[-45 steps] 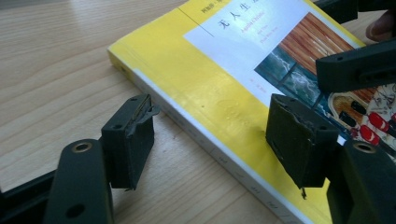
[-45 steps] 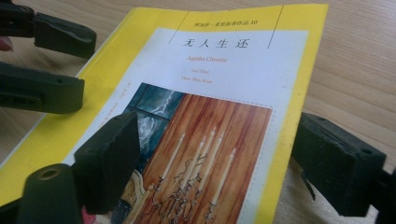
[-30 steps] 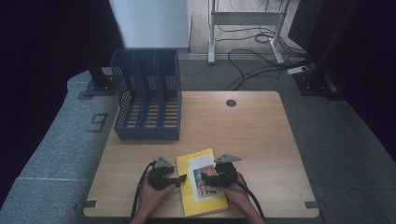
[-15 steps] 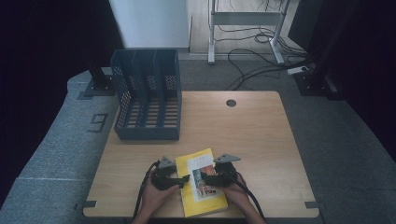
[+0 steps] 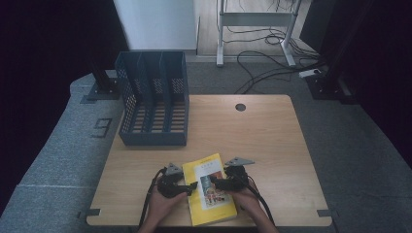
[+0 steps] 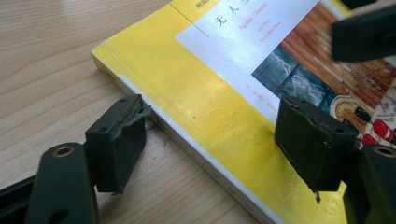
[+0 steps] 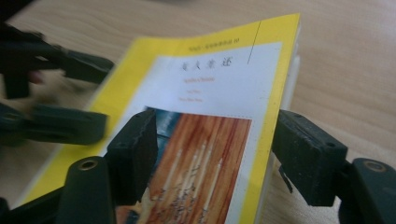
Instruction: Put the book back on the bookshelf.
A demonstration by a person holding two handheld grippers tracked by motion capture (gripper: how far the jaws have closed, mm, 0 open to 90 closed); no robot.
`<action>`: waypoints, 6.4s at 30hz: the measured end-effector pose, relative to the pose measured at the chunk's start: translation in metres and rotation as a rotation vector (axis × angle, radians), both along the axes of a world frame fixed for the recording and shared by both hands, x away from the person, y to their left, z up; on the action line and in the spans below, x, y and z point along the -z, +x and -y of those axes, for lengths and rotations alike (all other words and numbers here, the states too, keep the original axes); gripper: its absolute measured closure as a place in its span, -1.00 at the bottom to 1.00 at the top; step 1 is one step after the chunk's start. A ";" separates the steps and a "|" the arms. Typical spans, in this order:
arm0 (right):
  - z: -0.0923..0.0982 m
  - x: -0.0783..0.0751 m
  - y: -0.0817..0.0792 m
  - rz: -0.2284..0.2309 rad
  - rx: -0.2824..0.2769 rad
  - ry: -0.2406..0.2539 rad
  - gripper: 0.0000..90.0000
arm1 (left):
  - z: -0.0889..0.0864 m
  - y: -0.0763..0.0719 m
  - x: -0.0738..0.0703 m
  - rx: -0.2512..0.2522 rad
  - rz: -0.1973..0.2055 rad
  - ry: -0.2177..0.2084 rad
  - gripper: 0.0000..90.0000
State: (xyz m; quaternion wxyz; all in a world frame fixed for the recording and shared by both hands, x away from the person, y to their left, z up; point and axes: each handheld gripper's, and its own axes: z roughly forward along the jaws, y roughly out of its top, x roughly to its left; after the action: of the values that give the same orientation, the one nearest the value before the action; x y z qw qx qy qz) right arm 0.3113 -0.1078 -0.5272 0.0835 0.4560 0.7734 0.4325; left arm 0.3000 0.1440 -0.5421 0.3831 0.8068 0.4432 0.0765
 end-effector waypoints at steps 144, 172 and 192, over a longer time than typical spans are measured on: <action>0.006 -0.038 -0.008 0.100 -0.166 0.215 0.83 | -0.006 0.004 0.002 0.059 -0.122 -0.209 -0.65; 0.009 -0.033 -0.003 0.069 -0.146 0.134 0.82 | 0.002 0.003 0.002 0.037 -0.113 -0.191 -0.58; -0.009 0.002 0.012 0.048 -0.036 -0.213 -0.48 | 0.003 0.001 0.003 0.017 -0.091 -0.175 -0.33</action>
State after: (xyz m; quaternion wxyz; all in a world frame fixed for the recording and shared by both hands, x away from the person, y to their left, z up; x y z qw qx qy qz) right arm 0.3235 -0.0992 -0.5297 0.1420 0.4199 0.8208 0.3602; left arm 0.3012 0.1408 -0.5451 0.4321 0.7766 0.4583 -0.0026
